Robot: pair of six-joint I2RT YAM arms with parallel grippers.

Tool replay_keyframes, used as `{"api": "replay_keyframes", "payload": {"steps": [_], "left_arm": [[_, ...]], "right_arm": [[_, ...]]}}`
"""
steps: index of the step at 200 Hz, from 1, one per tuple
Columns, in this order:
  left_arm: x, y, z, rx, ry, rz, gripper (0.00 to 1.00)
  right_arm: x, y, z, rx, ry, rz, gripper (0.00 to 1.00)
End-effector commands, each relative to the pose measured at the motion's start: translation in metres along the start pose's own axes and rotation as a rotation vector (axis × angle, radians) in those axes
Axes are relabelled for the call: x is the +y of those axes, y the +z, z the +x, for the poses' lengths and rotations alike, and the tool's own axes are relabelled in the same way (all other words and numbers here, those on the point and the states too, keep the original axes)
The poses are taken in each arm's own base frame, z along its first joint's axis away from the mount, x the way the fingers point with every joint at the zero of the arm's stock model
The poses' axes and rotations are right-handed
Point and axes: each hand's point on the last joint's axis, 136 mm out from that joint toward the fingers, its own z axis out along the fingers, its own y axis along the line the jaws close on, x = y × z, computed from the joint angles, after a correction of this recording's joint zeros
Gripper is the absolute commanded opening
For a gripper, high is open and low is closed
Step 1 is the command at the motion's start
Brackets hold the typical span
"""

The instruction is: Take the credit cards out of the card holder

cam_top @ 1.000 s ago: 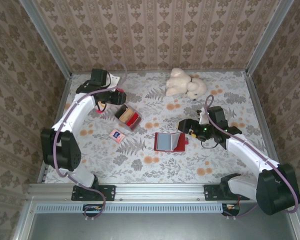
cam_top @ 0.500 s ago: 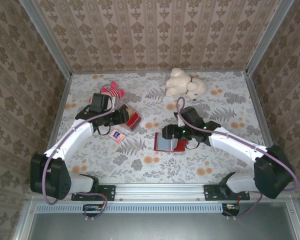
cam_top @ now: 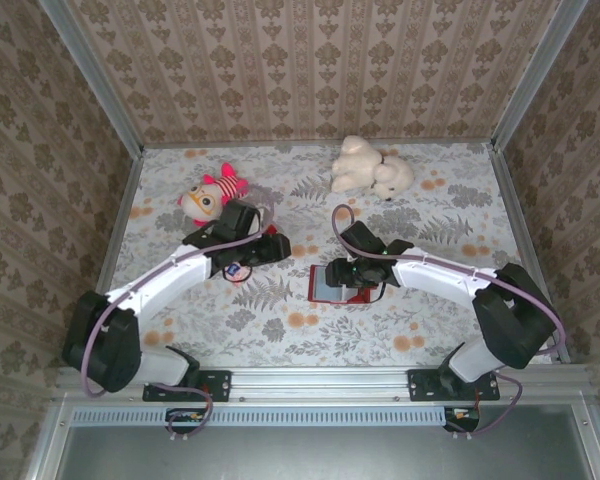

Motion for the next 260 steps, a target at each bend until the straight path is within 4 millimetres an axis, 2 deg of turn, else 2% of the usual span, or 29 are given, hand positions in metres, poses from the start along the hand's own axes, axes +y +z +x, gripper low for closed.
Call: {"api": "replay_keyframes", "payload": {"steps": [1, 34, 60, 78, 105, 163, 202, 260], "left_arm": [[-0.020, 0.016, 0.008, 0.052, -0.046, 0.075, 0.53], [-0.037, 0.040, 0.026, 0.110, -0.037, 0.096, 0.47], [-0.039, 0.055, 0.037, 0.137, -0.056, 0.101, 0.39], [-0.039, 0.063, 0.041, 0.150, -0.064, 0.100, 0.35], [-0.039, 0.066, 0.041, 0.152, -0.066, 0.103, 0.34], [-0.042, 0.073, 0.046, 0.177, -0.064, 0.119, 0.34], [-0.038, 0.082, 0.053, 0.202, -0.064, 0.110, 0.28], [-0.043, 0.087, 0.060, 0.230, -0.061, 0.129, 0.22]], "right_arm": [[-0.022, 0.008, 0.010, 0.034, 0.038, 0.091, 0.54], [-0.025, 0.017, 0.015, 0.056, 0.039, 0.071, 0.56], [-0.017, 0.023, 0.017, 0.077, -0.002, 0.019, 0.65], [-0.018, 0.026, 0.017, 0.090, -0.019, 0.030, 0.69], [-0.027, 0.031, 0.018, 0.102, -0.027, 0.081, 0.70], [-0.043, 0.042, 0.026, 0.156, -0.035, 0.172, 0.61], [-0.053, 0.046, 0.030, 0.169, -0.041, 0.217, 0.55], [-0.059, 0.049, 0.034, 0.174, -0.033, 0.237, 0.49]]}}
